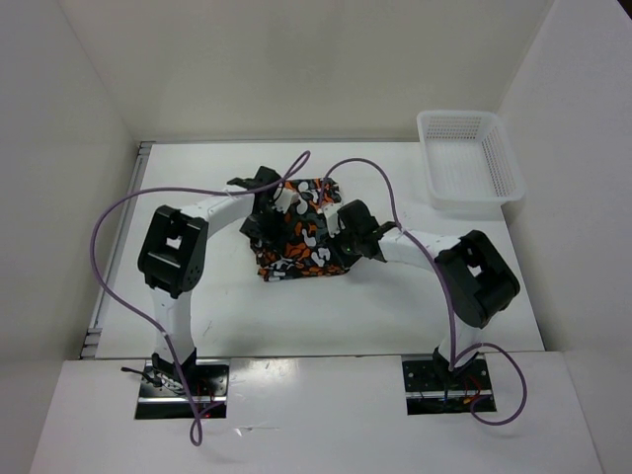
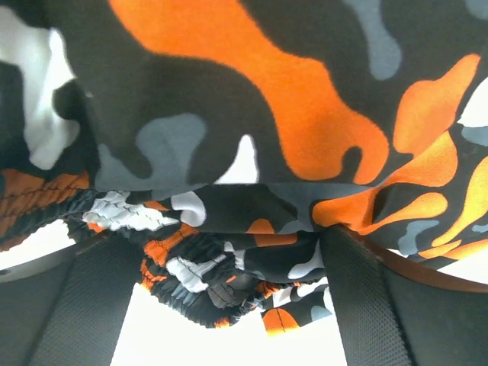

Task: Fold and stack the shorts
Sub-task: Fold the shorts

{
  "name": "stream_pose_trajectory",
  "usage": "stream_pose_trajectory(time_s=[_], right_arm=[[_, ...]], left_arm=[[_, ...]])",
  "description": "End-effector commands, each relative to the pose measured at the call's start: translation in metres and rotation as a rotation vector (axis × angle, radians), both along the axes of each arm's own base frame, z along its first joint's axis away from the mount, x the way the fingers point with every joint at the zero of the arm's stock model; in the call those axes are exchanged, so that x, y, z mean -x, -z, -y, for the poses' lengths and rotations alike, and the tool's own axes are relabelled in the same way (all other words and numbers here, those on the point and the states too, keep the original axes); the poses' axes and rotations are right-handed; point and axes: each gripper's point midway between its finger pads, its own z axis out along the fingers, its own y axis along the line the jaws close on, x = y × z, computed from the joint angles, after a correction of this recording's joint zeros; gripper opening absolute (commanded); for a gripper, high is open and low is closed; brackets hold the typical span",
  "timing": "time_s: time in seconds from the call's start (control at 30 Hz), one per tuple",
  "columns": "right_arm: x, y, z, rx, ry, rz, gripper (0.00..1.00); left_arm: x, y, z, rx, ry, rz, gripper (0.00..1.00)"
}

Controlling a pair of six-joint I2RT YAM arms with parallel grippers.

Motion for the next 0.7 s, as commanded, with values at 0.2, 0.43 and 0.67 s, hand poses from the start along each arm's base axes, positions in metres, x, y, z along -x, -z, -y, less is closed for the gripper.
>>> stream_pose_trajectory(time_s=[0.2,0.43,0.67], right_arm=[[-0.034,-0.085,-0.017,-0.084,0.021,0.182,0.39],[-0.086,-0.243,0.03,-0.055,0.199,0.639,0.58],[-0.087,-0.328,0.155,0.029,0.53,0.924,0.66]], left_arm=[[-0.032,-0.089,-0.001,0.024,-0.023,0.249,1.0],[-0.048,-0.212,-0.012,0.123,-0.071,0.533,1.0],[-0.061,-0.246,-0.122,0.072,-0.322,0.662,1.0]])
